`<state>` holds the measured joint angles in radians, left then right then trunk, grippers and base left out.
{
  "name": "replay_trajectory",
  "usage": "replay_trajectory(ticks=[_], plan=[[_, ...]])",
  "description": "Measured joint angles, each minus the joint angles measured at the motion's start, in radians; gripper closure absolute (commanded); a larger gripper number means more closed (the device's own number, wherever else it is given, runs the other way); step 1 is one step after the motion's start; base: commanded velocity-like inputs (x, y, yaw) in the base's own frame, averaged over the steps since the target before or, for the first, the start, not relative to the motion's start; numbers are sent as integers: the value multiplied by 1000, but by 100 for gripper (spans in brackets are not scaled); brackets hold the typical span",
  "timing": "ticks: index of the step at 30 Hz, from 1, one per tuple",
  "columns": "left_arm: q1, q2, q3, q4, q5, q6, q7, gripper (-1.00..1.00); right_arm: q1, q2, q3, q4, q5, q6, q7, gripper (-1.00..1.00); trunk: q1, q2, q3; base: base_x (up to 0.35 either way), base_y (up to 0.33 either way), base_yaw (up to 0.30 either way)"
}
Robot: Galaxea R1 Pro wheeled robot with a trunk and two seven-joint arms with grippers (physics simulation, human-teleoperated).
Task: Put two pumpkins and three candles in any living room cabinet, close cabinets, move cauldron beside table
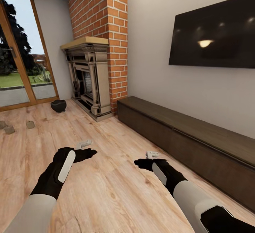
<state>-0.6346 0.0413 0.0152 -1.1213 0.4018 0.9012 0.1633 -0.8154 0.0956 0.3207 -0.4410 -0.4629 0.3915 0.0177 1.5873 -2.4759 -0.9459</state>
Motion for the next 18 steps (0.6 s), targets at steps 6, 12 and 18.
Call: replay_trajectory(ticks=[6, 12, 18], plan=[[0, 0, 0, 0, 0, 0, 0, -100, 0, 0, 0, 0, 2, -2, 0, -100, 0, 0, -6, 0, 0, 235], [0, 1, 1, 0, 0, 0, 0, -100, 0, -1, 0, 0, 3, -2, 0, -100, 0, 0, -11, 0, 0, 235], [0, 0, 1, 0, 0, 0, 0, -100, 0, -1, 1, 0, 4, -3, 1, -100, 0, 0, -17, 0, 0, 235]])
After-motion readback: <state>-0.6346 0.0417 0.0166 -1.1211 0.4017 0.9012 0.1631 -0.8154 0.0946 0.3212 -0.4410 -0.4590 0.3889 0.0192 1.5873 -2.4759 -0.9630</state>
